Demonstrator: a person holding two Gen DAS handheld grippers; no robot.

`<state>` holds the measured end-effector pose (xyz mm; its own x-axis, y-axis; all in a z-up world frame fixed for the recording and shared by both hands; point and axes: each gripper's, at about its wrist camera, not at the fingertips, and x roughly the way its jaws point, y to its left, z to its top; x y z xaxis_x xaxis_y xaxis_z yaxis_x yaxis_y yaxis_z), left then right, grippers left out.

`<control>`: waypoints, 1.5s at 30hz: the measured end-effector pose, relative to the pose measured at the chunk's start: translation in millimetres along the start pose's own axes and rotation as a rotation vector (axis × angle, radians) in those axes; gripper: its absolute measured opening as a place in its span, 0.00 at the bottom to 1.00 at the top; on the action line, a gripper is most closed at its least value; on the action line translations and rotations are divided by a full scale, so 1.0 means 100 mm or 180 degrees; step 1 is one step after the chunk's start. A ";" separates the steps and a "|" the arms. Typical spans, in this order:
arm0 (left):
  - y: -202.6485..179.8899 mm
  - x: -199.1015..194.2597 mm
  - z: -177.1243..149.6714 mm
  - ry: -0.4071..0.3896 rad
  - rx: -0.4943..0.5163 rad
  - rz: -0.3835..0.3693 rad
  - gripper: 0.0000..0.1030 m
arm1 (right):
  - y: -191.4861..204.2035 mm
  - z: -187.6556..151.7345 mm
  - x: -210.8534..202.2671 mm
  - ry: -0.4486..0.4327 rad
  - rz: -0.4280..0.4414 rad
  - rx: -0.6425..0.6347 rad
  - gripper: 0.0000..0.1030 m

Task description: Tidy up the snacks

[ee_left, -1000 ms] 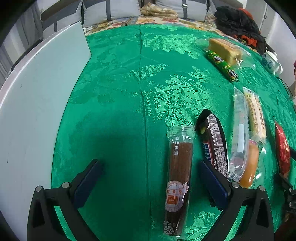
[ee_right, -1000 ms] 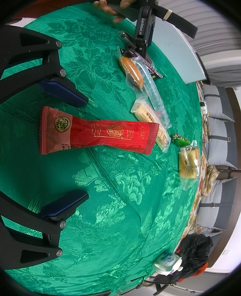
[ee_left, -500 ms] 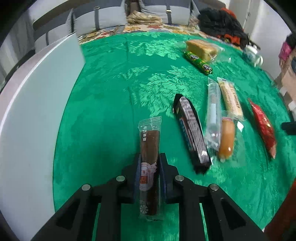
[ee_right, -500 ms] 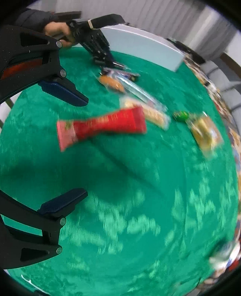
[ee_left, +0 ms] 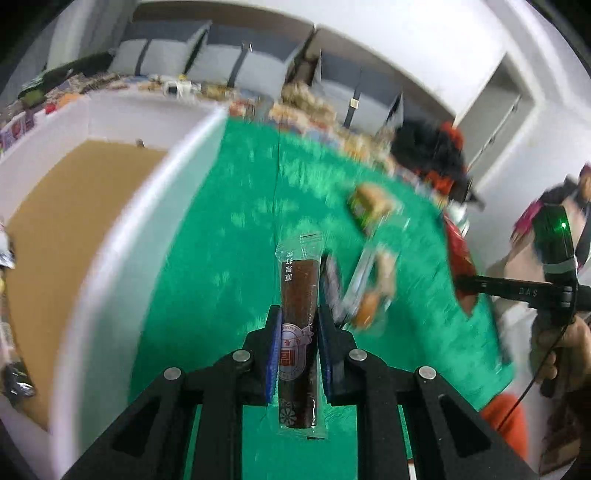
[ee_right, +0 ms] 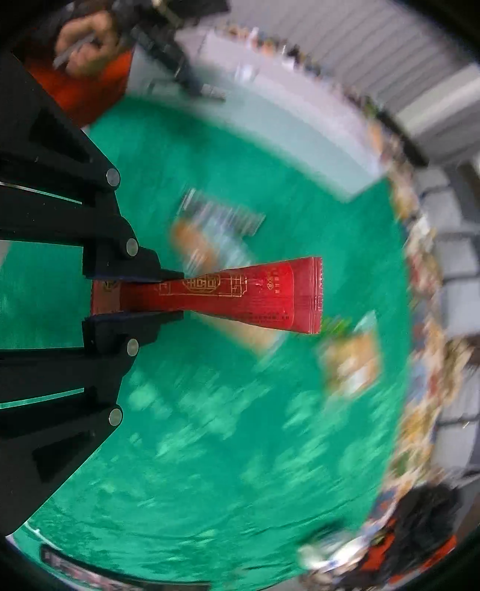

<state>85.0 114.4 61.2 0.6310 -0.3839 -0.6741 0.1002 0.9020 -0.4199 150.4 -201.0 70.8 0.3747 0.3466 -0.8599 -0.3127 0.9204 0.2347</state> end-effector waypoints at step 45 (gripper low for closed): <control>-0.65 1.54 -0.58 0.0569 0.1106 0.0896 1.00 | -1.03 -0.98 0.67 -0.0668 -0.1096 0.0268 0.87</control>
<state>131.0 -14.5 -50.2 0.5315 -0.1158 -0.8391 0.2150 0.9766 0.0013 122.1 -290.5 -55.6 0.6178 0.0371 -0.7855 -0.0687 0.9976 -0.0069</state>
